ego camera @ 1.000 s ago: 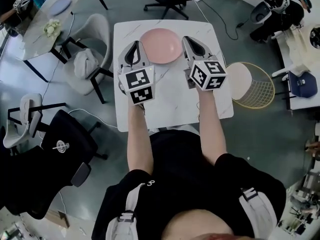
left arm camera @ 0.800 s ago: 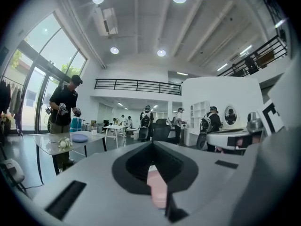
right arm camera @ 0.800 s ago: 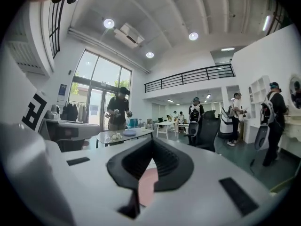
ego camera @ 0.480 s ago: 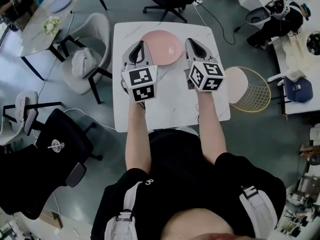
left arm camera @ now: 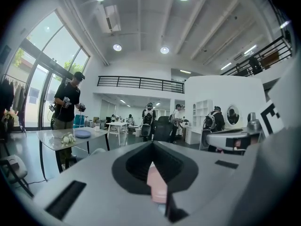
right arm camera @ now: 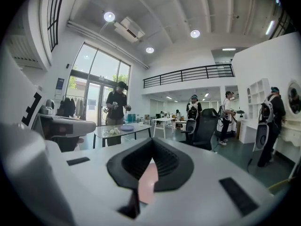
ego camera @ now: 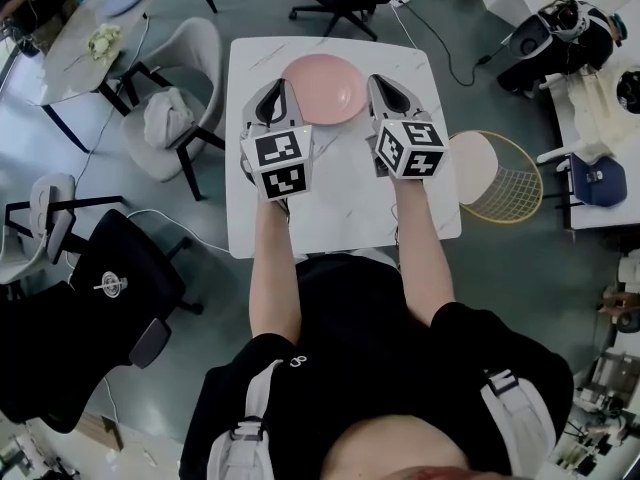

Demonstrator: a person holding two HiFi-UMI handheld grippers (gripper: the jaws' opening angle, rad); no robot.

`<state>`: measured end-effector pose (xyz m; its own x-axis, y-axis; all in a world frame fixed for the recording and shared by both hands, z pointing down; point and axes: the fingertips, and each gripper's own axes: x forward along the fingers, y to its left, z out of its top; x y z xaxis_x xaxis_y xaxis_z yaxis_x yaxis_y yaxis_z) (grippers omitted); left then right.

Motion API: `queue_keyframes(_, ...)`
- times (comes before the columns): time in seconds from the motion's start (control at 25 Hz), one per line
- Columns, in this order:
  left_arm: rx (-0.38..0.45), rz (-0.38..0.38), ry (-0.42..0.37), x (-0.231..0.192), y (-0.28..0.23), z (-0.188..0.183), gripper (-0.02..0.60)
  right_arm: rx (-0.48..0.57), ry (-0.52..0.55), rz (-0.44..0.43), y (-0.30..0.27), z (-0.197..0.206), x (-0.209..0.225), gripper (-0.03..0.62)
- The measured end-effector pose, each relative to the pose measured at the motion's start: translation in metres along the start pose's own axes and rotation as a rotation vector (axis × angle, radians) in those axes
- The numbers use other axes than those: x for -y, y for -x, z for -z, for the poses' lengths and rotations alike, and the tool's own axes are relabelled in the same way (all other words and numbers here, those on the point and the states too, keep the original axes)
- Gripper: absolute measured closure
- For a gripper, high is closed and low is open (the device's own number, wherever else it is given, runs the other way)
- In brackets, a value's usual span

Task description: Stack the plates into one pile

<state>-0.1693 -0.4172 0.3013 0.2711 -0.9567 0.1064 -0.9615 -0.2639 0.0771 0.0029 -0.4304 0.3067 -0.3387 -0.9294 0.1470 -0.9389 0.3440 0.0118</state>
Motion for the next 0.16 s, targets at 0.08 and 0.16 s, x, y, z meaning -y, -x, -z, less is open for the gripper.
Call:
queue_keyframes(0.08, -0.004, 0.0, 0.005, 0.0009, 0.0, 0.0031, 0.565, -0.004, 0.004, -0.001, 0.0007, 0.0025, 0.0007, 0.586)
queue_keyframes(0.16, -0.008, -0.001, 0.01, 0.0016, 0.0001, 0.0062, 0.565, -0.005, 0.006, -0.002, 0.0014, 0.0046, 0.0012, 0.586)
